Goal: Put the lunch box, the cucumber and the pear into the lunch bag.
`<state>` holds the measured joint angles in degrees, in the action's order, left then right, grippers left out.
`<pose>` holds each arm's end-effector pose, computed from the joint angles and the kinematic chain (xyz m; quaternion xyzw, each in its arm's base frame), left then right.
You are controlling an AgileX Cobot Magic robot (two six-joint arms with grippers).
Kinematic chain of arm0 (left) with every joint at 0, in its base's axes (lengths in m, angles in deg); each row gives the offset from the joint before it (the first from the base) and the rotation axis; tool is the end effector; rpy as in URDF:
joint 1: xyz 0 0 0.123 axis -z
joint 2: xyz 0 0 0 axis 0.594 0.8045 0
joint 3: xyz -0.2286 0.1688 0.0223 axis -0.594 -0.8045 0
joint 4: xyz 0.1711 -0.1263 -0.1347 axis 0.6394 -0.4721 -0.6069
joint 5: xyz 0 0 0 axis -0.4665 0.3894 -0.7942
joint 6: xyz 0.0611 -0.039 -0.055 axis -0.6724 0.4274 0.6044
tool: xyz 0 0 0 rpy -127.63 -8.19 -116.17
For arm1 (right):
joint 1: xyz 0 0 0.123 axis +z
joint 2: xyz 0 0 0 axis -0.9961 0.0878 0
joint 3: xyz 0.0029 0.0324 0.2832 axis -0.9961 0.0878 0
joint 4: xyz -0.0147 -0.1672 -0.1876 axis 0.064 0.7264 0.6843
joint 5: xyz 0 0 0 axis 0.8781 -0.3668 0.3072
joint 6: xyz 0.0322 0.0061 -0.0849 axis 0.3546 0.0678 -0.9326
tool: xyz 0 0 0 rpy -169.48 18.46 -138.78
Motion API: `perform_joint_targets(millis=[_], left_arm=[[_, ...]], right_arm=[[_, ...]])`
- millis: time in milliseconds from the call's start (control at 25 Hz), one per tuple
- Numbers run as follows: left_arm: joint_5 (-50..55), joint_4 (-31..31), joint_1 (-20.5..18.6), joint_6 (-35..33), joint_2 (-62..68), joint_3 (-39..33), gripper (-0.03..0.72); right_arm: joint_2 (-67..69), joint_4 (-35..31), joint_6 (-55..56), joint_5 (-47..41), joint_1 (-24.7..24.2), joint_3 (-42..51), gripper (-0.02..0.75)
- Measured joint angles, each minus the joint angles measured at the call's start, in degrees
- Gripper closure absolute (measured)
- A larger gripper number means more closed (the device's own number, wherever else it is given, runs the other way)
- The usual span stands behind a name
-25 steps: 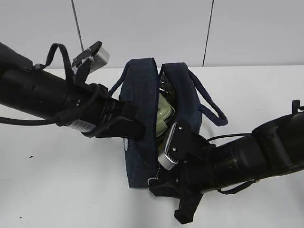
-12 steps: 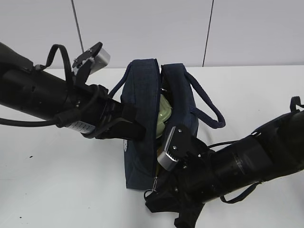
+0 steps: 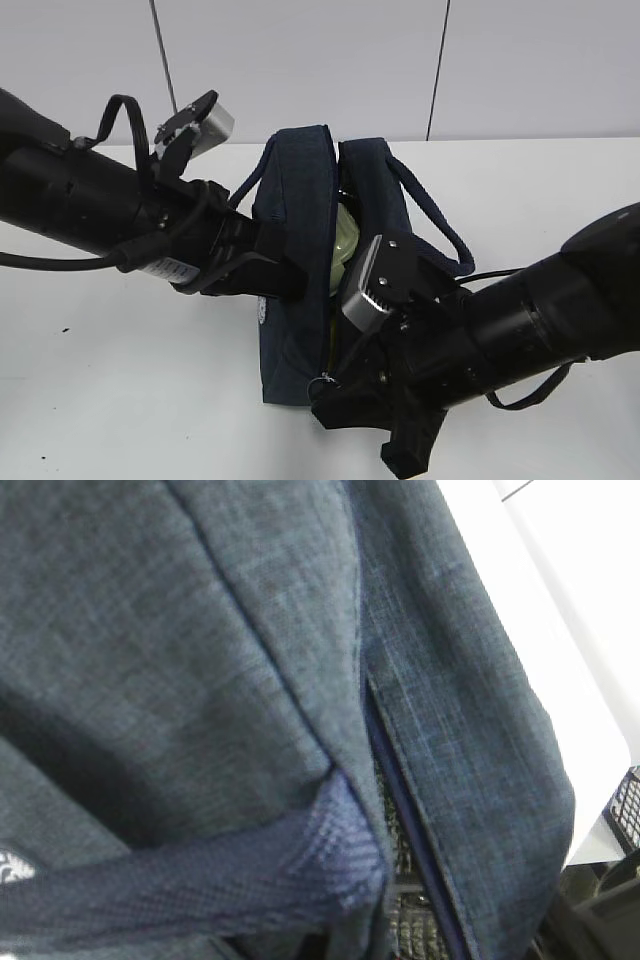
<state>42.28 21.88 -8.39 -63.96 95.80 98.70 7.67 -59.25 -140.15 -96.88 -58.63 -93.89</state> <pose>0.2534 -0.1945 0.2205 0.2290 0.8790 -0.3719 0.1913 0.2287 0.1799 0.1629 -0.5023 0.7476 0.3308 0.2816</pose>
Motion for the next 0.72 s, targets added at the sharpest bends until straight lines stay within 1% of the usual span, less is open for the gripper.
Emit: perform_joint_targets(millis=[440,720], left_arm=[[1.5,0.1,0.0,0.0,0.0,0.1,0.683],[2.1,0.6,0.0,0.0,0.0,0.1,0.671]], right_arm=[[-5.5,2.4,3.1,1.6,0.0,0.0,0.732],[-9.2,10.4,11.7,4.0,0.0,0.0,0.732]])
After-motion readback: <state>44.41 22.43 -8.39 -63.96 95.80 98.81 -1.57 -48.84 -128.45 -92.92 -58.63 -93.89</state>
